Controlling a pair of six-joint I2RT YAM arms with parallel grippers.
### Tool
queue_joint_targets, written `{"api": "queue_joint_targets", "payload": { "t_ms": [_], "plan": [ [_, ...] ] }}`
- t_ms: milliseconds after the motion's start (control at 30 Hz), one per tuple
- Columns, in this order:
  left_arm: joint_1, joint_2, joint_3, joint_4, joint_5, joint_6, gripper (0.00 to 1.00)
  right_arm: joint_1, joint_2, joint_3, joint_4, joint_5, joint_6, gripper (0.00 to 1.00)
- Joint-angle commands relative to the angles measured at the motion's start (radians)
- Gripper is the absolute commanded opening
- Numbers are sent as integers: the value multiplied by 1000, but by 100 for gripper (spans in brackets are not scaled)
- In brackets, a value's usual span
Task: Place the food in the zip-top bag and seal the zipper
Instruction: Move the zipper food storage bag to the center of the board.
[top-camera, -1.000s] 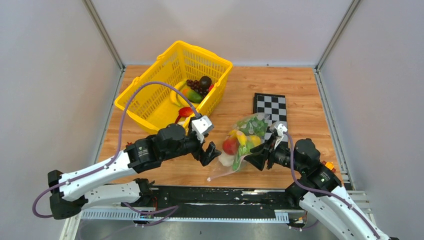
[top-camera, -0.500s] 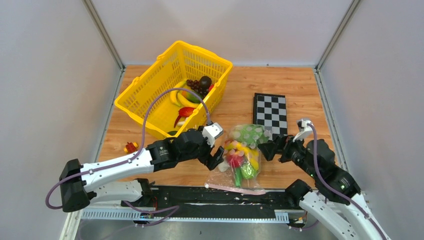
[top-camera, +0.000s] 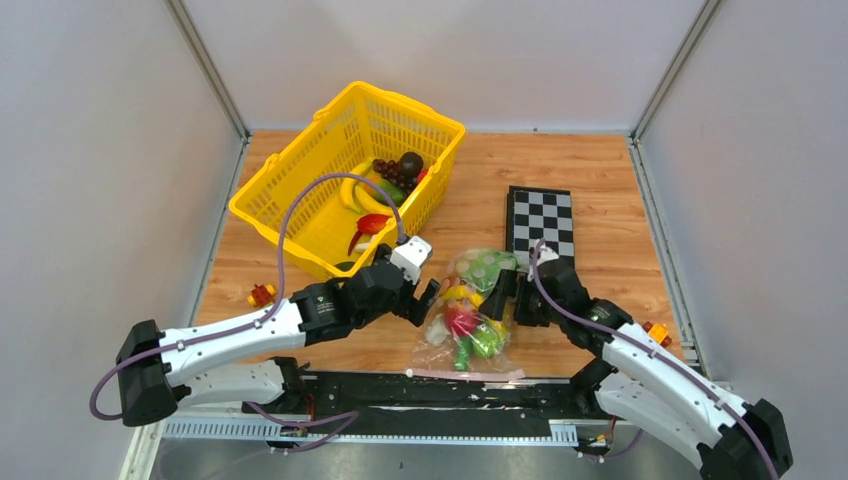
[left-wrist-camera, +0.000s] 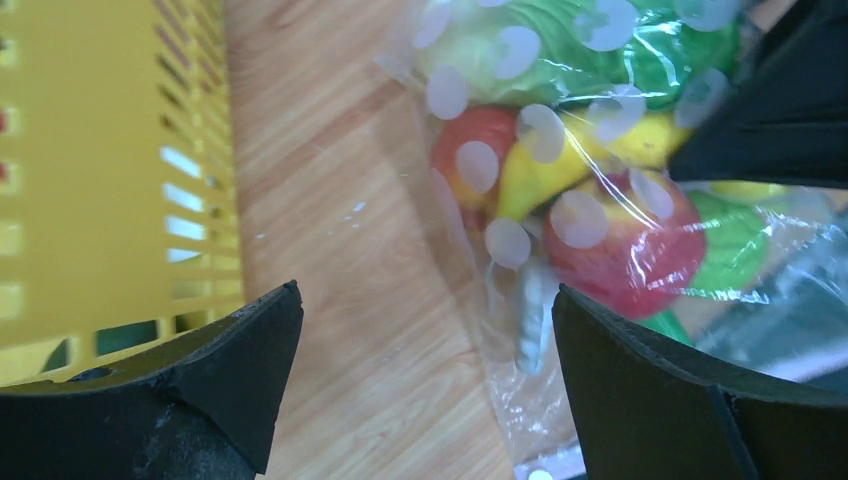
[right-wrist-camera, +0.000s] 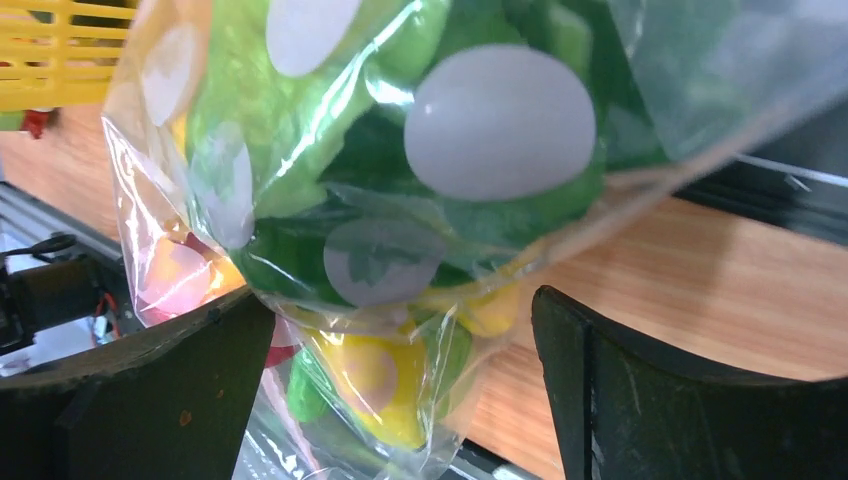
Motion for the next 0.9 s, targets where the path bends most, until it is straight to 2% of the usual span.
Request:
{"api": "queue_joint_targets", "payload": {
  "t_ms": [0,167,300,367,467,567,733,800,867],
  "plan": [
    [10,30,13,-29,-204,-10,100,4,124,16,258,-127,-17,100],
    [102,58,39,-85,-264,-38,100,6,315,91,391,-210,-78,100],
    [199,19,16,-85,-226,-30,100,11,463,160,497,-295,-150,100],
    [222,-1,12,-87,-216,-7,100,11,532,229,491,-336,-180,100],
    [224,-21,13,-69,-96,22,100,11,577,291,424,-304,-199,99],
    [225,-68,-2,-47,22,24,100,11,498,293,362,-188,-220,100],
    [224,-208,-2,-11,157,45,100,9,275,305,231,-55,-342,100],
    [224,-245,31,-24,192,64,100,8,193,311,176,50,-361,100],
    [224,-266,78,-54,194,72,100,6,114,299,152,229,-370,100]
  ]
}}
